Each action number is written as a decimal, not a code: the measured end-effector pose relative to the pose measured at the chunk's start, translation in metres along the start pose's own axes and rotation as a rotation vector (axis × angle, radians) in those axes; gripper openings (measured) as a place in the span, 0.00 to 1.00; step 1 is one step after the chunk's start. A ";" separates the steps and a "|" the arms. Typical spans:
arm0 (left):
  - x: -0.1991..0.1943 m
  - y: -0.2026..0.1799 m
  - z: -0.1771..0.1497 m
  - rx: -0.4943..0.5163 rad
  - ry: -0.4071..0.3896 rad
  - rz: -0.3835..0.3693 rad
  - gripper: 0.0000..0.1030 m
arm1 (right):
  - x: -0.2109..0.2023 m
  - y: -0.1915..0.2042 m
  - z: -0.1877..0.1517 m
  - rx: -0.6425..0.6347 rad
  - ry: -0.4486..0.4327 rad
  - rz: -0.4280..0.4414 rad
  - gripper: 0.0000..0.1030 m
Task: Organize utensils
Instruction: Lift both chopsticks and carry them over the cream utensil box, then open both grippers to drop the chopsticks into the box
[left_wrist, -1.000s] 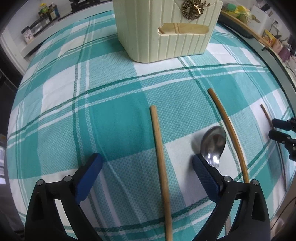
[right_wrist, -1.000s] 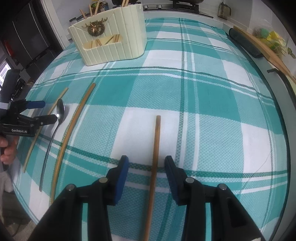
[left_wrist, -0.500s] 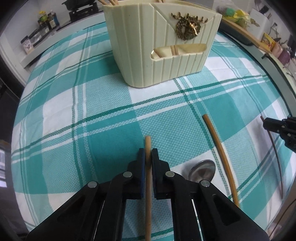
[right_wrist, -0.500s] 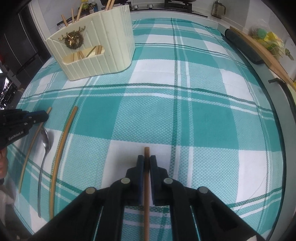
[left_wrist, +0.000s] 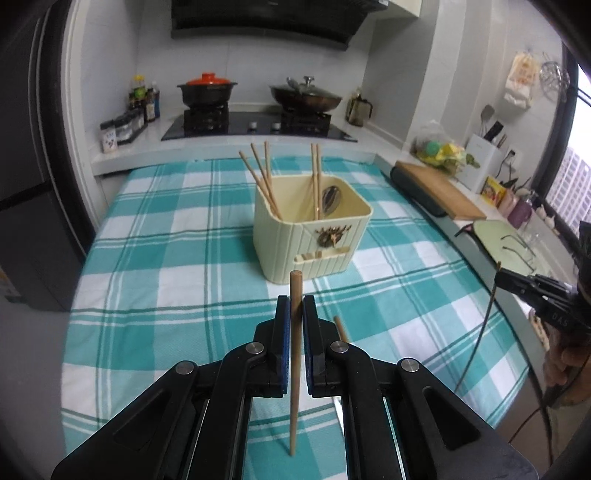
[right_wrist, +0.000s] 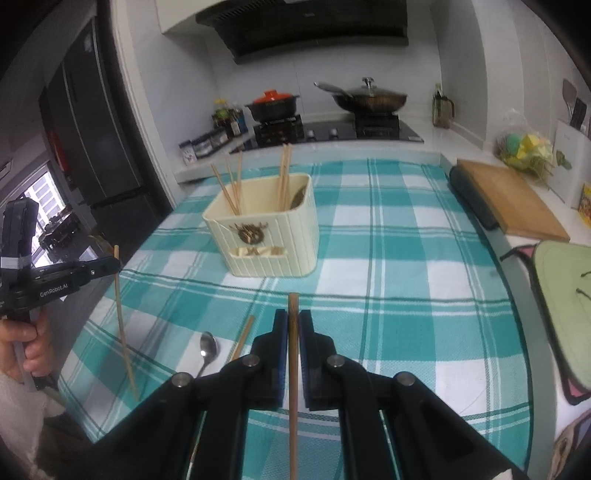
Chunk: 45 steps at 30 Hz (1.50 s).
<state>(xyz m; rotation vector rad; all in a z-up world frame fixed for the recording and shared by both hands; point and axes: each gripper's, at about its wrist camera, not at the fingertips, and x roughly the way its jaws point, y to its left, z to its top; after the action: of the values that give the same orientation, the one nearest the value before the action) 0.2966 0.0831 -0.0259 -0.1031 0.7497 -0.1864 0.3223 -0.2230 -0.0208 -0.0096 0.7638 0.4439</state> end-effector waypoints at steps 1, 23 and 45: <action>-0.007 -0.001 0.001 0.000 -0.014 -0.004 0.05 | -0.009 0.004 0.001 -0.017 -0.027 -0.002 0.06; -0.062 -0.015 0.091 0.004 -0.211 -0.022 0.05 | -0.055 0.038 0.089 -0.094 -0.310 -0.044 0.06; 0.100 0.003 0.179 -0.089 -0.095 0.044 0.05 | 0.094 0.032 0.202 -0.085 -0.188 -0.043 0.06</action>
<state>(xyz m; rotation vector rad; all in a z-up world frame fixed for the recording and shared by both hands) 0.4914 0.0703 0.0375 -0.1789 0.6654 -0.1051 0.5037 -0.1240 0.0684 -0.0631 0.5583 0.4295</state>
